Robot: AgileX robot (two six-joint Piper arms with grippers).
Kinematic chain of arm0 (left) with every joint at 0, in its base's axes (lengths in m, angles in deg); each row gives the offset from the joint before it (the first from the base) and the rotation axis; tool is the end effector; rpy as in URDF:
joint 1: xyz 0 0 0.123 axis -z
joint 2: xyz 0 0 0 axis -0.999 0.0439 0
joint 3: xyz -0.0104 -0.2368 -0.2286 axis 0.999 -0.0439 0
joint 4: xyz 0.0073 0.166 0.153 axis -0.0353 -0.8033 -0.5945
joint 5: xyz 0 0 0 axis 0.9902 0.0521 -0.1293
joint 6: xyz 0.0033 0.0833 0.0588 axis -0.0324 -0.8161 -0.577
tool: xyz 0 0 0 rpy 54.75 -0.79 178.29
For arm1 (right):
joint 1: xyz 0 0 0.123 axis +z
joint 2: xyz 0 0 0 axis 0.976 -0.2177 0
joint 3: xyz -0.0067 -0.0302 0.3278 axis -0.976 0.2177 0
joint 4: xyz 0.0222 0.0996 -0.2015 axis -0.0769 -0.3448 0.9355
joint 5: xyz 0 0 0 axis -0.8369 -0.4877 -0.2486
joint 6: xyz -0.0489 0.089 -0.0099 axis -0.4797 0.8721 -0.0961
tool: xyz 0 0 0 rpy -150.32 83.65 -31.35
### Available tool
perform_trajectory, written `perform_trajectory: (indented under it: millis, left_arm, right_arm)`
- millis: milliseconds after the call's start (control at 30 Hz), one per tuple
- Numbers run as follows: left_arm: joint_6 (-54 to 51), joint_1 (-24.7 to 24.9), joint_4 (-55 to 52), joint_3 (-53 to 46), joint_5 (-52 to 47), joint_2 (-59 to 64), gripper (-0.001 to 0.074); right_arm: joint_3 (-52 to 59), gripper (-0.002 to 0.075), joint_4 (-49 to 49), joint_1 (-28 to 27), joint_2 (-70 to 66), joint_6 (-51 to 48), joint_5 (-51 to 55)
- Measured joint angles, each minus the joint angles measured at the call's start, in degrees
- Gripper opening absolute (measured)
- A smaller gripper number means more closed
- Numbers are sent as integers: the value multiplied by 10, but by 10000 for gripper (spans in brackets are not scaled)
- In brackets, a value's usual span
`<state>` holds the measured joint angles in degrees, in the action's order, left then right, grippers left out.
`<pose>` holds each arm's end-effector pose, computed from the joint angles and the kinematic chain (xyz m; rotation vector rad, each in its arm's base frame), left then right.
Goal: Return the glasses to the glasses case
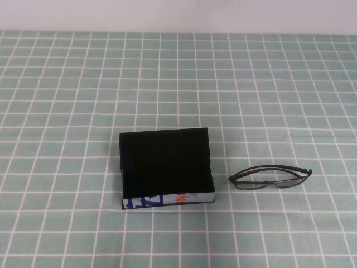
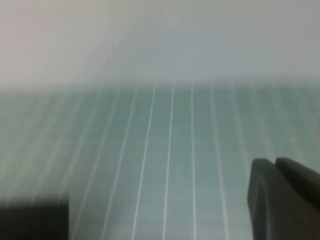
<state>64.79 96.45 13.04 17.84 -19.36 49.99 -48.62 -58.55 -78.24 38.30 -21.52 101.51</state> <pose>-0.0078 -0.0012 0.1701 0.3775 1.8156 0.0338 0.0777 0.0119 0.4278 -0.0533 1.8117 0.1252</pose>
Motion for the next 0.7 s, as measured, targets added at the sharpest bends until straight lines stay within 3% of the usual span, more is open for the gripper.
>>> perform_trajectory:
  millis: [200,467,700]
  left_arm:
    - [0,0,0,0,0,0,-2]
    - [0,0,0,0,0,0,-2]
    - [0,0,0,0,0,0,-2]
  right_arm:
    - [-21,-12,8,0,-109,1,130]
    - [-22,-12,-51,0,-182,-145,141]
    - [-22,-12,-167,0,-258,-182,143]
